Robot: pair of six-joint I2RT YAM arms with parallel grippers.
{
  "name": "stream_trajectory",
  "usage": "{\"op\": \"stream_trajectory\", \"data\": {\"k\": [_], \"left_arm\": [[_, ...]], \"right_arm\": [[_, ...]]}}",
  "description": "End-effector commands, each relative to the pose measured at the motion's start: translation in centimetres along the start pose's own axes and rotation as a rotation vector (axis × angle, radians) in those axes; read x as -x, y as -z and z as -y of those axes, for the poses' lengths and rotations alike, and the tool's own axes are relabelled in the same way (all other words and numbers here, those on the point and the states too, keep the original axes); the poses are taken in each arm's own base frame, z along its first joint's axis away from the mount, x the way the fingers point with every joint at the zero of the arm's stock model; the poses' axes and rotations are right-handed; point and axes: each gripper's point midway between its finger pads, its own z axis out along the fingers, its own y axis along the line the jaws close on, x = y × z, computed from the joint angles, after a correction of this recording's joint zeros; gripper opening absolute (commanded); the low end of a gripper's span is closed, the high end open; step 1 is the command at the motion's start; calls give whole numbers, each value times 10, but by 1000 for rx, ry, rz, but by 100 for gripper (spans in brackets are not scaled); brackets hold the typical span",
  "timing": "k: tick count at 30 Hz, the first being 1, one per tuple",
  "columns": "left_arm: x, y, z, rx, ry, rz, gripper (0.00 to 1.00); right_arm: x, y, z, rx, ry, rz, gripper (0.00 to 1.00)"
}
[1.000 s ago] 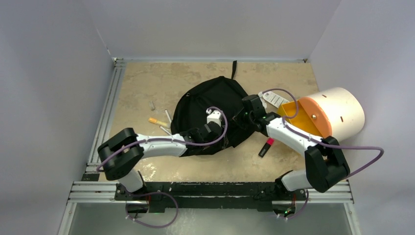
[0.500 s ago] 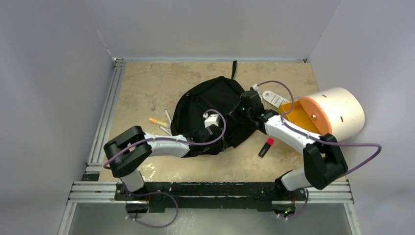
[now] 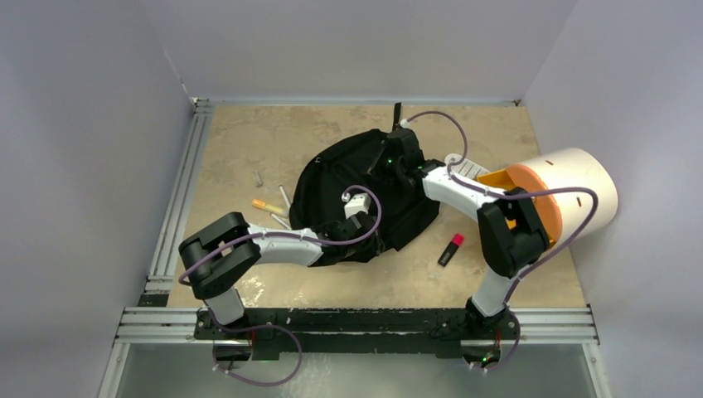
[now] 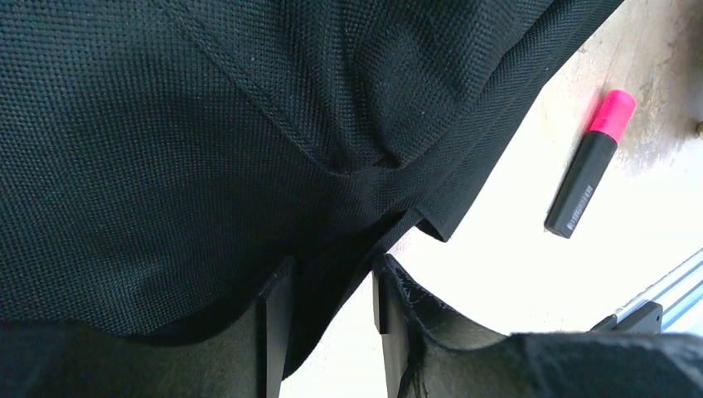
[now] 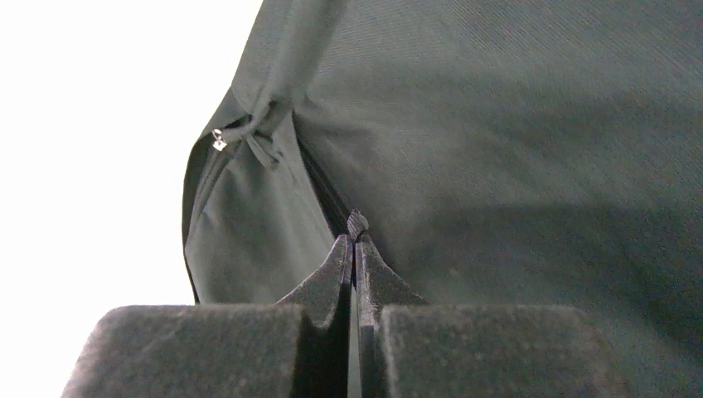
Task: Pack the student bag
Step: Unzip the student bag at the center of the board.
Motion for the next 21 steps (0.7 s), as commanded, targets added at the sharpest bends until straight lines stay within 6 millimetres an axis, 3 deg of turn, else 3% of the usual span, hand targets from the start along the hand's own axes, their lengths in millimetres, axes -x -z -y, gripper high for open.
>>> {"op": "stream_trajectory", "data": {"k": [1,11,17,21], "left_arm": [[-36,-5,-31,96,-21,-125,39],[-39,-11,-32,119,-39,-150,38],[-44,-19,-36,167,-45,-179,38],[-44,-27,-35,206,-54,-195,37]], "right_arm": [[27,-10,-54,167,78,54,0],[48,-49,-101,287,235,78,0],[52,-75,-108,298,272,66,0],[59,-82,-118,317,296,80,0]]}}
